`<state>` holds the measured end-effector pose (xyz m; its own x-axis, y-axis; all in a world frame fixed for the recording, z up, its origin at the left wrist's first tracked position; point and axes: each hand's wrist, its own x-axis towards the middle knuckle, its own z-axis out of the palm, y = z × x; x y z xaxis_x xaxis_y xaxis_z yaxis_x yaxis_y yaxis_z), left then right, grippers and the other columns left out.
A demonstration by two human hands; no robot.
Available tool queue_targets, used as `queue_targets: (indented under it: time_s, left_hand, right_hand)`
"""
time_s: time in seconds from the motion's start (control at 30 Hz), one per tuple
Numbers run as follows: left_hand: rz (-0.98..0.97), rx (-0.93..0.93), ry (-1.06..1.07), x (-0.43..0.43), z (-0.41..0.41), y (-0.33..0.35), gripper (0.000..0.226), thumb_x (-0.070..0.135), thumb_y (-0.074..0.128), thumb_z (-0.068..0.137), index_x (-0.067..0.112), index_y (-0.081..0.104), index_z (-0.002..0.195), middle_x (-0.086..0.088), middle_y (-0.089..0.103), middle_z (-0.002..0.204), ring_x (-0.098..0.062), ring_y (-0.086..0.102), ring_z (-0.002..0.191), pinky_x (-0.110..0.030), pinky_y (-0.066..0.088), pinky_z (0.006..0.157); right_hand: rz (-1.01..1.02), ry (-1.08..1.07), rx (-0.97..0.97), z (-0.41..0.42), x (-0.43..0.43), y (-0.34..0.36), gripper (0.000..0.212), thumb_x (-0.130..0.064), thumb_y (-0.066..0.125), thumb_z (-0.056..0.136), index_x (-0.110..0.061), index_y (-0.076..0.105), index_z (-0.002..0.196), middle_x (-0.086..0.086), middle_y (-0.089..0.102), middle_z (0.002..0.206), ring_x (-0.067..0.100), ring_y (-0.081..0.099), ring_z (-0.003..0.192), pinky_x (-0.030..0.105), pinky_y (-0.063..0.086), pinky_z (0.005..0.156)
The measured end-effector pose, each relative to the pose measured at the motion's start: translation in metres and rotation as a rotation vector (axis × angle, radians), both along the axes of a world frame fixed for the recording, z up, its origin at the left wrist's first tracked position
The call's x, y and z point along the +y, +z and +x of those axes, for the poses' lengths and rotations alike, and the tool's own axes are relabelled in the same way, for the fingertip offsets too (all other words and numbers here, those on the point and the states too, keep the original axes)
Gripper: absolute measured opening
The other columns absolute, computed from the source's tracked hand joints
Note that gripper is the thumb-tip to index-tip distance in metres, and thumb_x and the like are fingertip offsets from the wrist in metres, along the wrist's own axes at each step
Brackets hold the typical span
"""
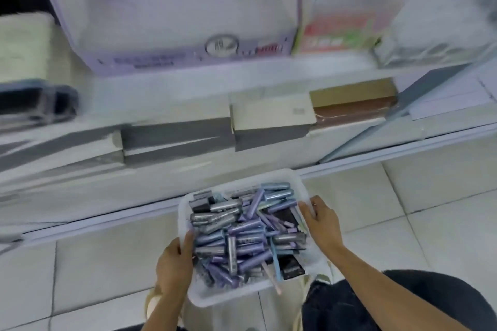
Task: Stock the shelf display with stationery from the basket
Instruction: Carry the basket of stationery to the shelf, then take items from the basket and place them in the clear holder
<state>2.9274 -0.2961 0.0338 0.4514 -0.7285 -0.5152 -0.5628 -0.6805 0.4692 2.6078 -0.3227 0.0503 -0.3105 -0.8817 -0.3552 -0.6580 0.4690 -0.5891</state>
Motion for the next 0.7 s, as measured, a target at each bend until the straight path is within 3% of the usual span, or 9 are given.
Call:
queue_targets:
  time_s: [0.17,0.27,0.57,0.63,0.7]
  left_hand:
    - [0.077,-0.077,-0.020,-0.008,0.003,-0.093,0.055,0.055,0.036,0.098,0.010,0.054,0.072,-0.009,0.057,0.066,-0.028,0.052,0.064,-0.036,0.033,0.056]
    - [0.076,-0.072,0.024,-0.007,0.004,-0.126,0.049,0.045,0.037,0.101,0.008,0.050,0.072,-0.008,0.052,0.066,-0.025,0.047,0.061,-0.036,0.030,0.058]
    - [-0.051,-0.030,0.110,-0.008,0.007,-0.156,0.045,0.038,0.042,0.102,0.008,0.042,0.068,-0.010,0.050,0.063,-0.028,0.047,0.061,-0.036,0.032,0.057]
    - [-0.060,-0.037,0.095,-0.010,0.006,-0.155,0.040,0.037,0.042,0.101,0.006,0.050,0.076,-0.012,0.055,0.072,-0.032,0.053,0.070,-0.037,0.037,0.062]
    - [-0.147,-0.144,0.090,-0.012,0.003,-0.151,0.030,0.033,0.050,0.099,0.003,0.057,0.101,-0.018,0.057,0.097,-0.037,0.055,0.090,-0.041,0.042,0.073]
  right_hand:
    - [0.071,0.040,0.077,0.009,-0.009,-0.109,0.029,-0.040,0.049,0.099,-0.014,0.045,0.085,-0.003,0.046,0.059,0.019,0.048,0.056,0.023,0.027,0.045]
    - [0.090,0.046,0.110,0.018,-0.013,-0.150,0.030,-0.039,0.048,0.099,-0.013,0.044,0.084,-0.003,0.046,0.061,0.021,0.047,0.058,0.031,0.026,0.048]
    - [0.057,0.099,0.063,0.022,-0.021,-0.187,0.031,-0.036,0.048,0.099,-0.010,0.041,0.084,0.006,0.050,0.066,0.025,0.050,0.062,0.032,0.030,0.055]
    - [0.083,0.134,0.072,0.020,-0.025,-0.185,0.029,-0.037,0.048,0.099,-0.012,0.041,0.086,0.000,0.047,0.066,0.025,0.053,0.065,0.031,0.030,0.053]
    - [0.023,0.127,0.090,0.019,-0.028,-0.180,0.023,-0.036,0.052,0.098,-0.014,0.048,0.100,-0.002,0.053,0.083,0.022,0.056,0.079,0.029,0.038,0.061]
